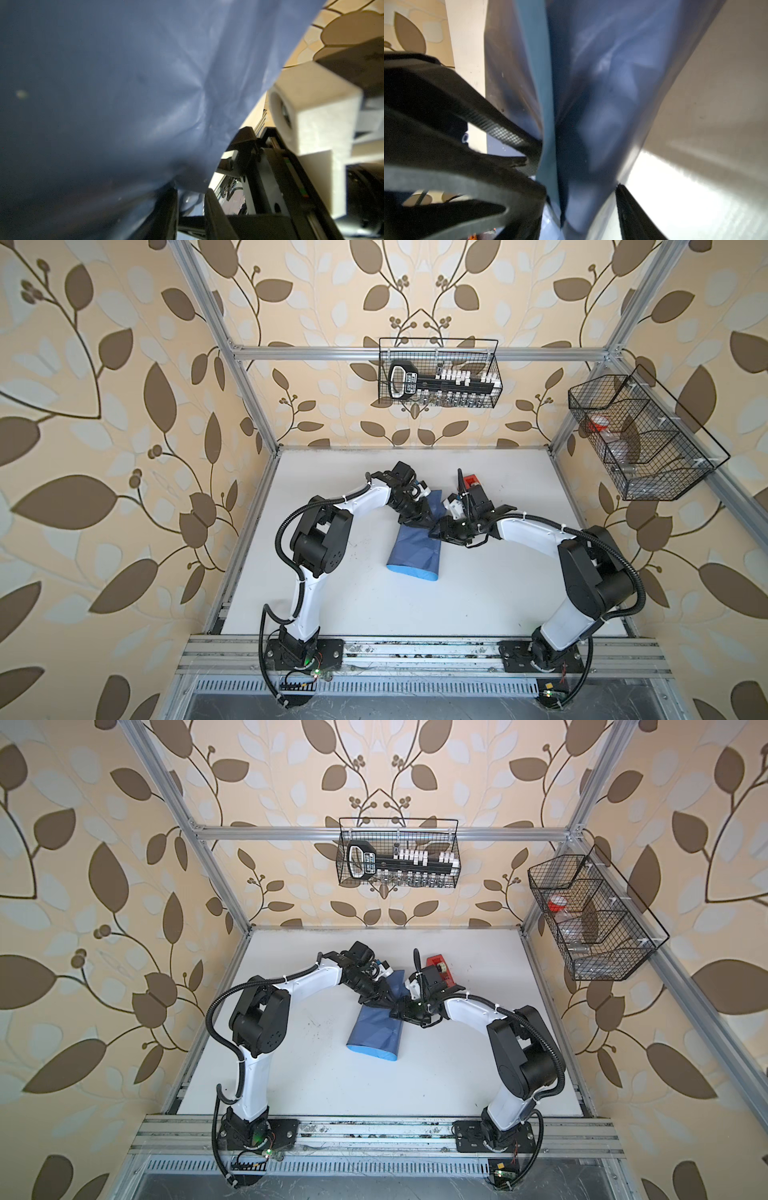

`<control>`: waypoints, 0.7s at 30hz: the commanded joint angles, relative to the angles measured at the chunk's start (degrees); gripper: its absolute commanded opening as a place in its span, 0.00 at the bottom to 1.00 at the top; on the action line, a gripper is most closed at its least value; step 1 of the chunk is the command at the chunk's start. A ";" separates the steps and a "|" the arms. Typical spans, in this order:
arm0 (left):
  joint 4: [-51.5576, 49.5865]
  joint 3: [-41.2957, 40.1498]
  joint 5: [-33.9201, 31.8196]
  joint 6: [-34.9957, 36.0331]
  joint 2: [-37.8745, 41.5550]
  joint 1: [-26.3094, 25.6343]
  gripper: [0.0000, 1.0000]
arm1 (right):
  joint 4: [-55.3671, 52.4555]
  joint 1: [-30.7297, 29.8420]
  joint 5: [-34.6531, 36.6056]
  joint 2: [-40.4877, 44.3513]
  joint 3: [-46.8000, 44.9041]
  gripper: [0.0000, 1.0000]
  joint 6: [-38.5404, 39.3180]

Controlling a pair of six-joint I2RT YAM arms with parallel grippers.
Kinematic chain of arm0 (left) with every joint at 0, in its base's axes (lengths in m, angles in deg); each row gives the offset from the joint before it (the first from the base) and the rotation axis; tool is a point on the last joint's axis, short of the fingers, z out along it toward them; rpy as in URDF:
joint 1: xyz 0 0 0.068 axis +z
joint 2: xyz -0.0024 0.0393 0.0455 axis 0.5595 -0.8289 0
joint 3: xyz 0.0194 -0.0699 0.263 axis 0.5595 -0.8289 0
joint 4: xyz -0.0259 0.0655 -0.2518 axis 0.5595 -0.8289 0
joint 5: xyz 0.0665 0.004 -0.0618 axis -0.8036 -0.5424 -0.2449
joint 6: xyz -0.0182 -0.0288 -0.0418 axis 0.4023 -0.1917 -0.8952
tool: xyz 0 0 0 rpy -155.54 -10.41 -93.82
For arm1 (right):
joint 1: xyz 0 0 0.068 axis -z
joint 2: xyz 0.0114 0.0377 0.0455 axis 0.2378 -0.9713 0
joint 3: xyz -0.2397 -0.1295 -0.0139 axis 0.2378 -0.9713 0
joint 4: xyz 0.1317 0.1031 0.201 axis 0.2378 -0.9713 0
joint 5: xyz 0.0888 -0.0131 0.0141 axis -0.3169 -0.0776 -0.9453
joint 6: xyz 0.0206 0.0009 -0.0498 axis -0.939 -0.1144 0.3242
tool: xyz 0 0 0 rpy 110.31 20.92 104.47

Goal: Wrap a gift box in wrapping paper
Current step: Second fold the wrapping paper around the gift box.

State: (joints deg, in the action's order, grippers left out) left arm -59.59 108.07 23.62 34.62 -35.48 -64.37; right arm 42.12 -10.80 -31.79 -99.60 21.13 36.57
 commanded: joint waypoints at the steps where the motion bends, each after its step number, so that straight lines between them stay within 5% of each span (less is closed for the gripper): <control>1: -5.67 -2.71 -5.06 0.85 -3.63 -0.87 0.25 | -0.48 0.71 1.89 0.66 -2.55 0.47 0.00; 7: -5.84 -2.63 -5.22 0.85 -3.72 -0.88 0.25 | 1.43 1.66 -0.60 3.23 -4.72 0.41 -0.74; 15: -5.87 -2.60 -5.24 0.81 -3.82 -0.92 0.25 | 1.48 2.84 -1.63 2.00 -1.70 0.49 0.16; 21: -5.82 -2.54 -5.24 0.80 -3.77 -0.89 0.26 | 2.18 3.37 -1.51 -1.38 -1.57 0.44 1.31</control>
State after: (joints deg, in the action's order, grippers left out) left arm -59.57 108.07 23.64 34.64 -35.48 -64.37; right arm 44.91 -7.59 -33.89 -98.68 18.64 36.72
